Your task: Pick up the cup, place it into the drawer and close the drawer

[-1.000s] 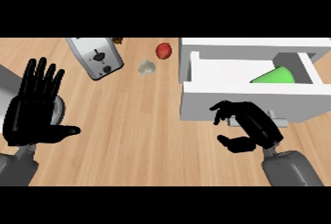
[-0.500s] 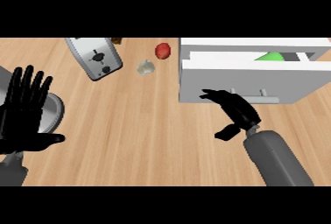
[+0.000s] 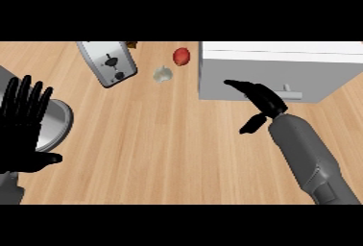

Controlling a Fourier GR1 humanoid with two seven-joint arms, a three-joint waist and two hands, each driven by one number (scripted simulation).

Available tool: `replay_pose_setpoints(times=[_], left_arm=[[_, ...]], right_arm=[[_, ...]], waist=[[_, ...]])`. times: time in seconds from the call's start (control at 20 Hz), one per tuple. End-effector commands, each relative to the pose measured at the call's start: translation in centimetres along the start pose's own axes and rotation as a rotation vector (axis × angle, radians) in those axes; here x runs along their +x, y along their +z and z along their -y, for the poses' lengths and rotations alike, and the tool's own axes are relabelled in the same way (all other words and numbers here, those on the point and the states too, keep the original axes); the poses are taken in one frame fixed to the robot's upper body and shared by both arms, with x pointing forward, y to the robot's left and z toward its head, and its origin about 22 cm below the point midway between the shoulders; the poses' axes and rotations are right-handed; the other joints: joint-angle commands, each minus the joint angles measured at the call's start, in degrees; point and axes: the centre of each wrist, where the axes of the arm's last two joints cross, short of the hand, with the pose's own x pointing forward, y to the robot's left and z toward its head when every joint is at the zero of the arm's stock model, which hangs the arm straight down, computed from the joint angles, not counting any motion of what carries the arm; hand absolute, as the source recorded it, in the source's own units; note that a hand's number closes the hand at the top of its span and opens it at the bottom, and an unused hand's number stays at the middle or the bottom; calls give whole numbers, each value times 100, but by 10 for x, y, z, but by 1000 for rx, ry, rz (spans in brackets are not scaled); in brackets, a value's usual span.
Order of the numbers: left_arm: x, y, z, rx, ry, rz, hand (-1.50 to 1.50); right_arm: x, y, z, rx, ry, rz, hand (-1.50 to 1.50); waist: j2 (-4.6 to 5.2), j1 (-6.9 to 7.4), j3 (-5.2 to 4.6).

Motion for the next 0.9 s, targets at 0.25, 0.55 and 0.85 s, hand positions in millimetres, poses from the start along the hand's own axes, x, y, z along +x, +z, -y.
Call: replay_pose_setpoints(times=[0.25, 0.55, 0.85], left_arm=[[-5, -8, -4, -19, 10, -6, -150], [-10, -10, 3, -59, -13, 7, -150], [-11, -14, 1, -43, -7, -8, -150]], right_arm=[[-17, -10, 50, 14, -22, -85, -150], [-27, -2, 79, -8, -22, -102, -150], [-33, 4, 91, 4, -11, -110, -150]], waist=[[178, 170, 38], [239, 283, 44], [243, 282, 45]])
